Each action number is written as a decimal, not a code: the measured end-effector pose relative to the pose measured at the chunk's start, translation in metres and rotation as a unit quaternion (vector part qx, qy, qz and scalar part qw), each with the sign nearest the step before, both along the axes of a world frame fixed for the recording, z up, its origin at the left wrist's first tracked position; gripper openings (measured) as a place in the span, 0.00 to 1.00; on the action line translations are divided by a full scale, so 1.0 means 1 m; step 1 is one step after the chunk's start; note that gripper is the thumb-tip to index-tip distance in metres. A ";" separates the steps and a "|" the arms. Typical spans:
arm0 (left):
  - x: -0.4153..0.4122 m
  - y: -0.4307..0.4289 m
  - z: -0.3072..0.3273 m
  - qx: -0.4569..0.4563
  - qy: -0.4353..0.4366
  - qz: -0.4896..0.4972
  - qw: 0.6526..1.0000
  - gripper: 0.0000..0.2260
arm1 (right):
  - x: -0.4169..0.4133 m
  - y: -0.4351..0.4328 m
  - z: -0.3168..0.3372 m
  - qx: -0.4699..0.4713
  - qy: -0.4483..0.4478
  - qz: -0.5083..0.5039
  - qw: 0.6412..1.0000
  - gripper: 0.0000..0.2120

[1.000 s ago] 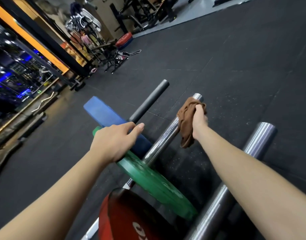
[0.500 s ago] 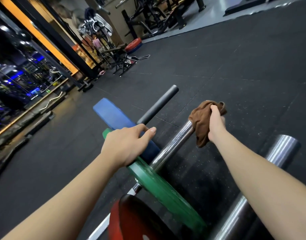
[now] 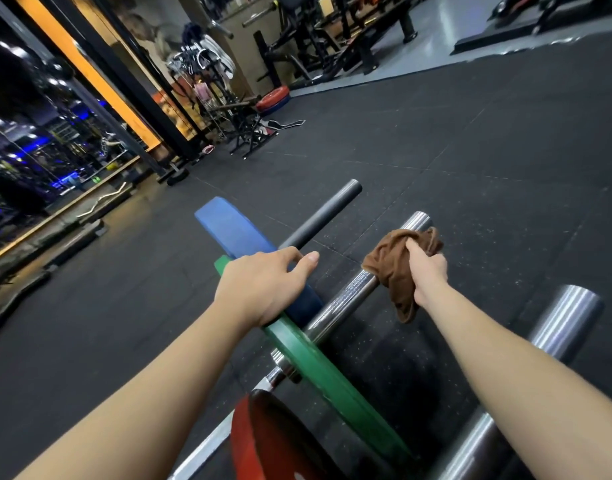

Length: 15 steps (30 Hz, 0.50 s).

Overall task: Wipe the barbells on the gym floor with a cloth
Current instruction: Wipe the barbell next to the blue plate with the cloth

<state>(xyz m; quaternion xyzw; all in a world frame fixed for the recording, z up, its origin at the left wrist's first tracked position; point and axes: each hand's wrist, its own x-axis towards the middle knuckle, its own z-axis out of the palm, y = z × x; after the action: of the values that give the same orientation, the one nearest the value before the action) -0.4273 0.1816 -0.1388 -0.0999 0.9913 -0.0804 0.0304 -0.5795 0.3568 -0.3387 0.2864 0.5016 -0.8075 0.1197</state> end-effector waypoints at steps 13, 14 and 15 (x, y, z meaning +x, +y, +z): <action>-0.001 -0.001 0.001 0.012 0.000 -0.002 1.000 0.26 | -0.002 -0.005 -0.009 0.001 0.000 0.069 0.998 0.41; -0.002 -0.001 0.000 0.013 0.001 -0.001 1.000 0.27 | 0.005 -0.009 -0.011 0.007 -0.004 0.096 0.995 0.43; -0.001 -0.002 0.000 0.013 0.003 0.000 1.000 0.29 | 0.009 -0.012 -0.014 0.012 -0.006 0.120 0.993 0.47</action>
<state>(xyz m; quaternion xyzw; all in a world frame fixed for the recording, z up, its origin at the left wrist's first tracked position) -0.4286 0.1798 -0.1392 -0.0997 0.9923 -0.0673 0.0291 -0.5706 0.3444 -0.3523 0.2305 0.5414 -0.7793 0.2154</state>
